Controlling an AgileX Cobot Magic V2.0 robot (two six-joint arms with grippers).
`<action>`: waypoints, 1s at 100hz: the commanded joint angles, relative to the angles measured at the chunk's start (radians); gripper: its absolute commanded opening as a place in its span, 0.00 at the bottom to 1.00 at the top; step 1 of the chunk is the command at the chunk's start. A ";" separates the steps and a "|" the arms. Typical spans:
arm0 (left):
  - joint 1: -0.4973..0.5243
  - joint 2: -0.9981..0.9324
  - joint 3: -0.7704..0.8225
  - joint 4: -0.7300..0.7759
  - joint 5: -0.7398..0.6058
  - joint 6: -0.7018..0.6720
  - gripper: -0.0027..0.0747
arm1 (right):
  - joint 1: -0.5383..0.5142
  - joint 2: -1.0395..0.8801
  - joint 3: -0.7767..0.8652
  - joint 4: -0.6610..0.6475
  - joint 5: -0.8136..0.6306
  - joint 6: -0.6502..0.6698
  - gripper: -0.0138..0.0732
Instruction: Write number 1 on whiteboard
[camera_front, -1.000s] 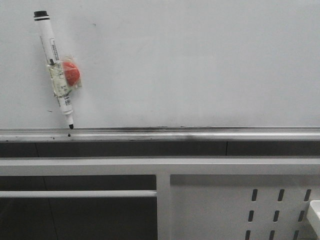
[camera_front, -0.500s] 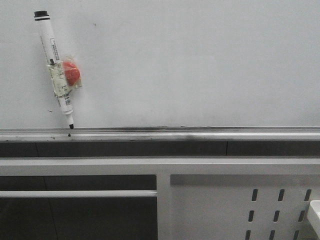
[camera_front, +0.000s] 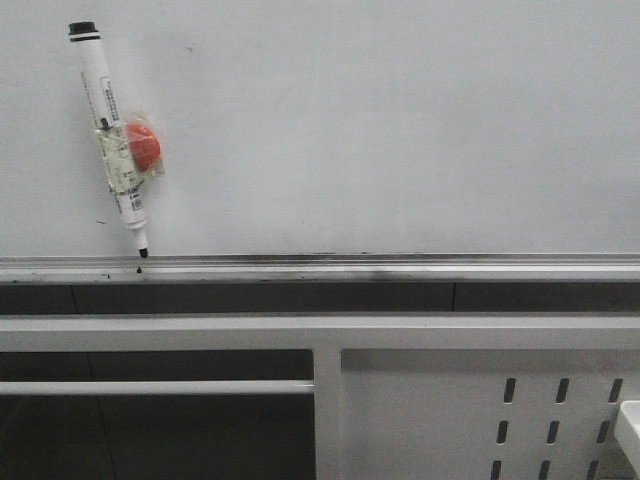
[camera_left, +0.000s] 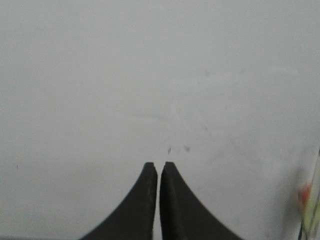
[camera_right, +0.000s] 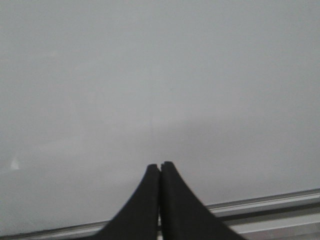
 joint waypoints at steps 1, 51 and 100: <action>-0.008 0.035 -0.045 -0.016 -0.210 -0.008 0.01 | -0.001 0.045 -0.062 0.010 -0.066 -0.001 0.10; -0.101 0.101 -0.032 -0.066 -0.300 -0.008 0.41 | -0.001 0.052 -0.062 0.094 -0.228 -0.001 0.10; -0.246 0.479 -0.032 0.007 -0.480 -0.008 0.44 | 0.029 0.205 -0.062 0.099 0.011 -0.023 0.10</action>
